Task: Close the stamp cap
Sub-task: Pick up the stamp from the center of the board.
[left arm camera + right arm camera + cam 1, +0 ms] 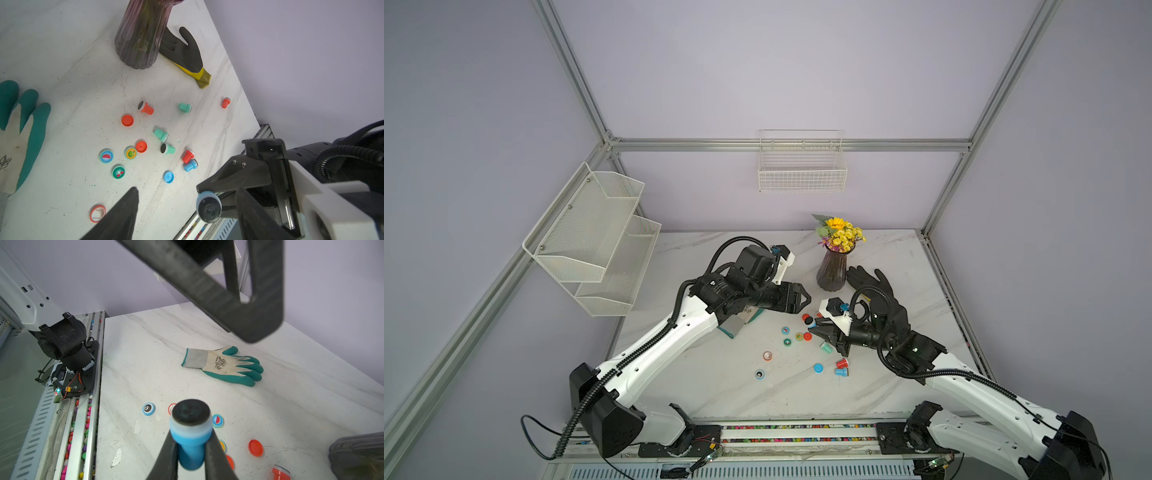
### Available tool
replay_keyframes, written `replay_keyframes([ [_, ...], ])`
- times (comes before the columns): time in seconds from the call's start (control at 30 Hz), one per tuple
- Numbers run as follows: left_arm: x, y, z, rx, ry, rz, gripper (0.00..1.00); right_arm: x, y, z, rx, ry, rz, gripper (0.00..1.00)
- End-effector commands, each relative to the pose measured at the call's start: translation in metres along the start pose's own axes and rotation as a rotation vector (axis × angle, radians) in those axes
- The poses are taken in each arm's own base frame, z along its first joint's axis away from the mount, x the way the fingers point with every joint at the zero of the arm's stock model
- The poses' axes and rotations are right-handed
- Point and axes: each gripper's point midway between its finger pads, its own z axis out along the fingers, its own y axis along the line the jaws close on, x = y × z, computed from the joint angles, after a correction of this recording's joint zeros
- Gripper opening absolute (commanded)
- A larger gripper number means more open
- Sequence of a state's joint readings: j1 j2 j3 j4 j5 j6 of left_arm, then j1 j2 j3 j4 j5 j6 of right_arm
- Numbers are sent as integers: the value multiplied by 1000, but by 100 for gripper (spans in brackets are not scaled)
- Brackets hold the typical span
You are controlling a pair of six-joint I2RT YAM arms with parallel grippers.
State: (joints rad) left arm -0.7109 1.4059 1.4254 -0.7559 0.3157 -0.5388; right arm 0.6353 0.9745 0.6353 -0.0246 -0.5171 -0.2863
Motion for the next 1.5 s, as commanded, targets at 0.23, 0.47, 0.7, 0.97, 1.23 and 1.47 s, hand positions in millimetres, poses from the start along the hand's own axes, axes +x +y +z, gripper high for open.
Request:
replay_keyframes([
  [0.23,20,-33,12,117,119,5,50,-23,1,-11,35,-90,-171,0],
  [0.47,26,-39,6,136,124,-6,43,-29,-2,-17,75,-119,-184,0],
  [0.7,31,-48,4,170,144,-8,37,-30,-4,-16,77,-113,-182,0],
  [0.97,34,-50,3,172,157,-11,37,-28,-7,-15,98,-105,-179,0],
  [1.23,33,-52,1,174,152,-12,36,-28,-6,-16,94,-103,-195,0],
  [1.47,36,-51,6,169,178,-22,34,-28,-4,-16,85,-106,-208,0],
])
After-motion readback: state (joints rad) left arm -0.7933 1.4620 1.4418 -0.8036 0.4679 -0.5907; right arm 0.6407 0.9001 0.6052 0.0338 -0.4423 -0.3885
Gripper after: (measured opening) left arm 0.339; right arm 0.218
